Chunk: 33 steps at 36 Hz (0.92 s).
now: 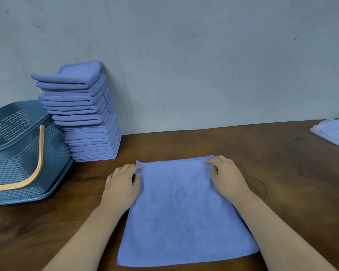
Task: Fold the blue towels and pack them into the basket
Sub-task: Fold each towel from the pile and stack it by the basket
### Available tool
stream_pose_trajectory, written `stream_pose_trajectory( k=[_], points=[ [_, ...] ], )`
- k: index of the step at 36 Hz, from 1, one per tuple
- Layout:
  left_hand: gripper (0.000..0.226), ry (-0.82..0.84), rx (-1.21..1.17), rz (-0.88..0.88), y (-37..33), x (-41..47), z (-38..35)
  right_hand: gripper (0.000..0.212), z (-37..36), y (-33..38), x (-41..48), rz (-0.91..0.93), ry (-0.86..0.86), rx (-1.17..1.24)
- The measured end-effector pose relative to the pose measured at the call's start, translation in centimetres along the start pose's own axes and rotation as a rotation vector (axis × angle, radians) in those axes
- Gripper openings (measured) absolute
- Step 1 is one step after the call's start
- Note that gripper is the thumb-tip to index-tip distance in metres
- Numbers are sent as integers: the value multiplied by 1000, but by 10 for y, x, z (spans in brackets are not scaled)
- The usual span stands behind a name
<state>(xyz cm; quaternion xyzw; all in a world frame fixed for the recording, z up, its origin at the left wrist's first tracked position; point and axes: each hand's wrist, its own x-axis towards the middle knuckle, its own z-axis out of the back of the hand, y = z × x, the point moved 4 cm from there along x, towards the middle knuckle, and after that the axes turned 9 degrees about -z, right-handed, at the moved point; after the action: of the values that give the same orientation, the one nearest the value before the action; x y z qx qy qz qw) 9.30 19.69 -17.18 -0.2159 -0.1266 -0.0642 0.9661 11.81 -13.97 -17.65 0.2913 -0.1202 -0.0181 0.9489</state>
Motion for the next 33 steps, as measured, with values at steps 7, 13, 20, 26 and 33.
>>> stream_pose_trajectory(
  k=[7, 13, 20, 26, 33],
  points=[
    [43, 42, 48, 3, 1, 2, -4, 44, 4, -1, 4, 0, -3, 72],
    [48, 93, 91, -14, 5, 4, -9, 52, 6, -3, 16, -6, -32, -30],
    [48, 87, 82, -5, 7, 4, -9, 54, -4, -10, 19, -18, 5, -162],
    [50, 159, 57, 7, 5, 5, -8, 42, 1, -9, 15, -22, -49, -92],
    [46, 12, -20, -53, -9, 3, 10, 32, 19, 33, -8, 278, 28, -119]
  ],
)
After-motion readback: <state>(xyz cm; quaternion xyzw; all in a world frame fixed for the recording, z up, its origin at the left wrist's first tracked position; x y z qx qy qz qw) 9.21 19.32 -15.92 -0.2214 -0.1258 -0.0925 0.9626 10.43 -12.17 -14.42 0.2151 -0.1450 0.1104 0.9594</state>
